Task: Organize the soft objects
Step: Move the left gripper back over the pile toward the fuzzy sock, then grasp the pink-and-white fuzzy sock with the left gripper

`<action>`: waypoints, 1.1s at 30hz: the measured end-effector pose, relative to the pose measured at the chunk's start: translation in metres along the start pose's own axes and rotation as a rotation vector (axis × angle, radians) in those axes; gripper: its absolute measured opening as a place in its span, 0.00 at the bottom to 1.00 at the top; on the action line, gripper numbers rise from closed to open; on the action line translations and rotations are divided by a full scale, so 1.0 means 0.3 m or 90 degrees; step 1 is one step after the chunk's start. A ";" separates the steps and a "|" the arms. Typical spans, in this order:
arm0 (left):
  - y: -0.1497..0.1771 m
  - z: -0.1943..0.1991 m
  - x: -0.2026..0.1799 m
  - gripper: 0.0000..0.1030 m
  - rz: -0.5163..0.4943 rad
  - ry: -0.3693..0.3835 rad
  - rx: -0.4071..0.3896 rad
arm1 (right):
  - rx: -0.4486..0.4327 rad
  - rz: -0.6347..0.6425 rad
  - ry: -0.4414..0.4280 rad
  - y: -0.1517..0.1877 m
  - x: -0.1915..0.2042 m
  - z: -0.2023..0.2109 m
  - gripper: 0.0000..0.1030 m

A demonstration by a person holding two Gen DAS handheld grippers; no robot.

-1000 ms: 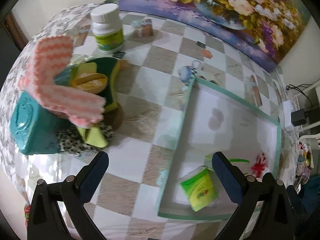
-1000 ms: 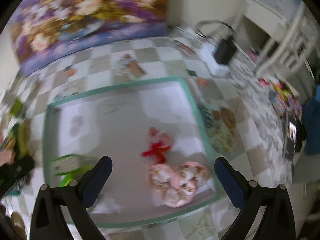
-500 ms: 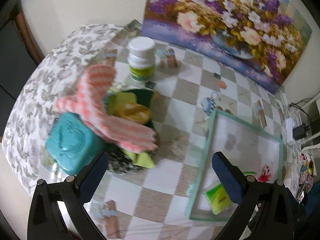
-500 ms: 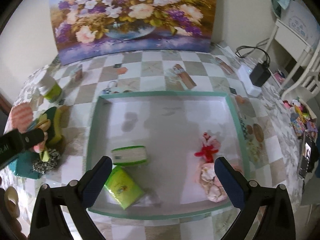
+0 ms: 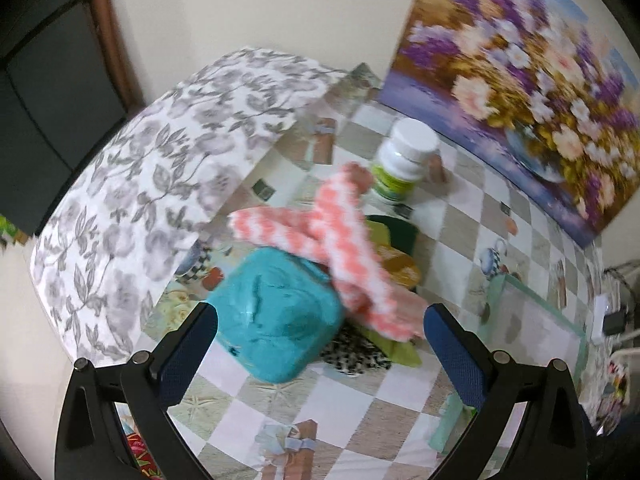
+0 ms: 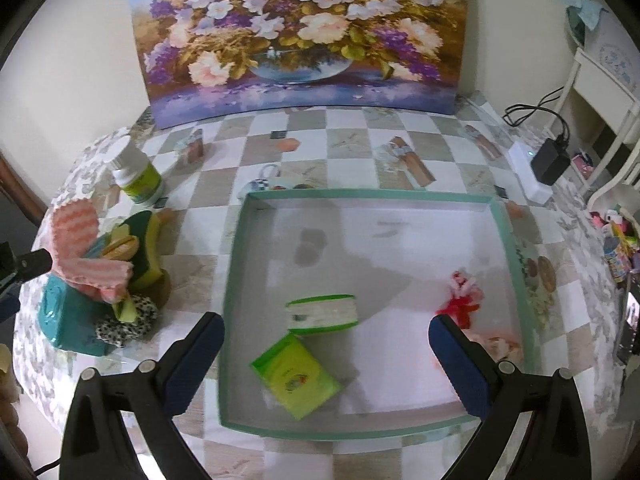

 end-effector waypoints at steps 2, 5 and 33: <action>-0.007 -0.002 0.031 1.00 0.018 0.005 0.002 | -0.003 0.008 -0.006 -0.006 0.030 -0.002 1.00; -0.021 -0.006 0.066 1.00 0.036 0.010 0.004 | -0.005 0.012 -0.027 -0.016 0.082 -0.006 1.00; -0.087 -0.151 -0.022 0.99 -0.024 0.056 0.028 | 0.026 0.072 -0.076 -0.152 0.392 -0.116 1.00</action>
Point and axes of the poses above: each gripper's, at about its wrist camera, not at the fingertips, and z roughly against the way its jaws point, x to its left, y to its underside, the point moved 10 cm from there along -z, roughly the way its jaws point, and after that the axes turned 5 degrees about z, right-handed, at the moved point
